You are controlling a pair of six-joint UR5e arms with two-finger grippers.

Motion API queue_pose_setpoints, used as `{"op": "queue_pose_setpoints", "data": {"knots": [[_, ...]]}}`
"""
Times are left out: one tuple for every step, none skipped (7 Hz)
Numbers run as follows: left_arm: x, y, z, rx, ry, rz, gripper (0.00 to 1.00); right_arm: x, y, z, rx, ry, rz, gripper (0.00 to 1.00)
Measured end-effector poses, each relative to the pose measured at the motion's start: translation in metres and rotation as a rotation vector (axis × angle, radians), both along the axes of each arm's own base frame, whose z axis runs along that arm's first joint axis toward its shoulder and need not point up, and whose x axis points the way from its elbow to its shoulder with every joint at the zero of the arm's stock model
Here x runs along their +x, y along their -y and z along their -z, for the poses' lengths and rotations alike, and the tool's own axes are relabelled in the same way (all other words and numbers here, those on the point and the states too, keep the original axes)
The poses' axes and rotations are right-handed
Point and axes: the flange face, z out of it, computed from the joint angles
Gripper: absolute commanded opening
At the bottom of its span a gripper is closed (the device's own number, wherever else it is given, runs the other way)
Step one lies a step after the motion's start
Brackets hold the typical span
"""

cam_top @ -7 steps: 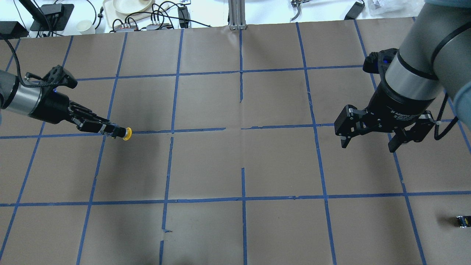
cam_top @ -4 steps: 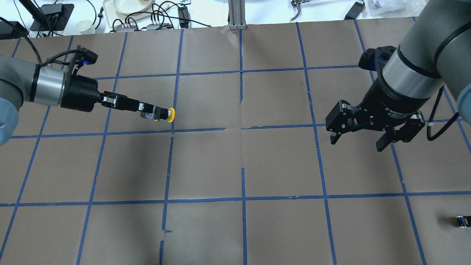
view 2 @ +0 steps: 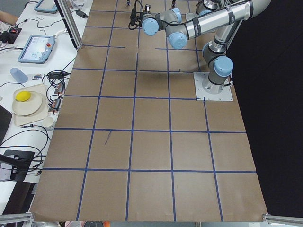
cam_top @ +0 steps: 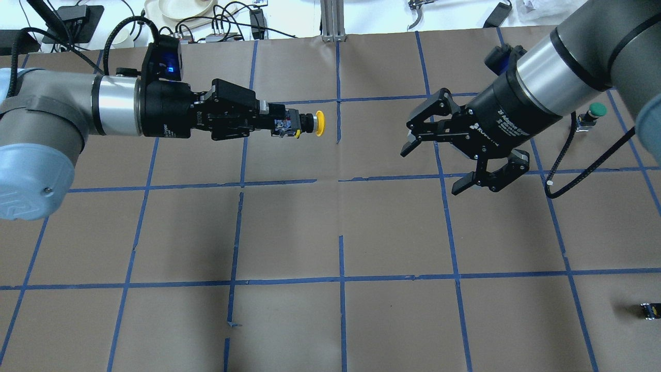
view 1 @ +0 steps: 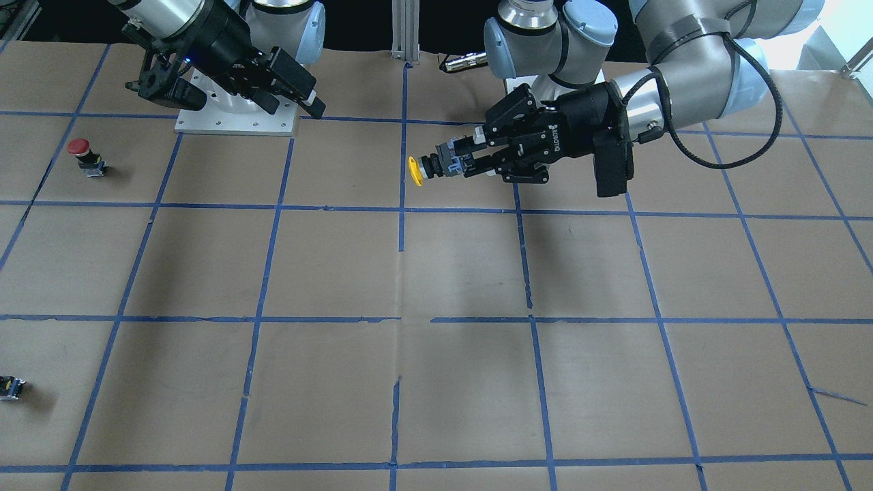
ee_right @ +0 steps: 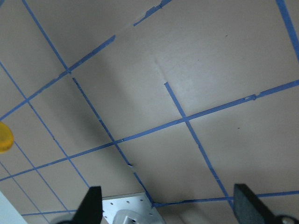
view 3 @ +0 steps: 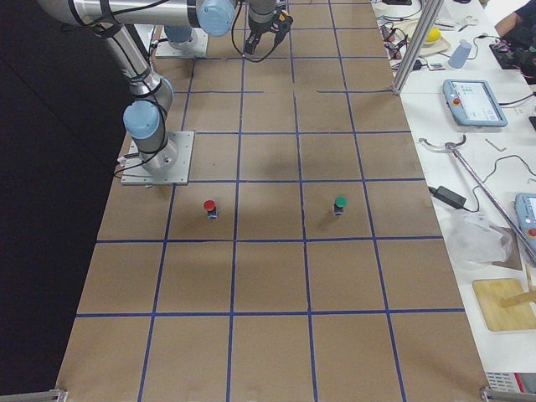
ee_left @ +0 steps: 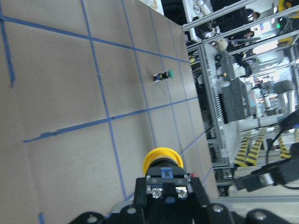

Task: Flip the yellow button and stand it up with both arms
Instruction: 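Lift the yellow button with the left gripper while the right gripper approaches, then close the right gripper on the yellow button's cap held by the left gripper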

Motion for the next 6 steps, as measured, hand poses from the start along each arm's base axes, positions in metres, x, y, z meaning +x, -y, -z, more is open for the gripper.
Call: {"op": "queue_pose_setpoints", "data": {"knots": [[-0.014,-0.004,-0.004,0.056,-0.066,-0.005,0.02,0.001,0.009,-0.002,0.023,0.034,0.049,1.0],[-0.03,-0.011,-0.003,0.103,-0.119,0.004,0.01,0.0,0.019,-0.005,0.055,0.093,0.118,1.0],[-0.044,-0.02,-0.001,0.129,-0.171,0.015,0.01,-0.005,0.03,-0.007,0.105,0.183,0.211,1.0],[-0.051,-0.031,0.0,0.142,-0.223,0.016,0.01,-0.014,0.042,-0.007,0.162,0.28,0.308,1.0],[-0.054,-0.04,0.002,0.145,-0.252,0.015,0.01,-0.021,0.049,-0.007,0.195,0.338,0.362,1.0],[-0.055,-0.043,0.003,0.145,-0.264,0.014,0.01,-0.021,0.05,-0.007,0.229,0.39,0.395,1.0]]}}
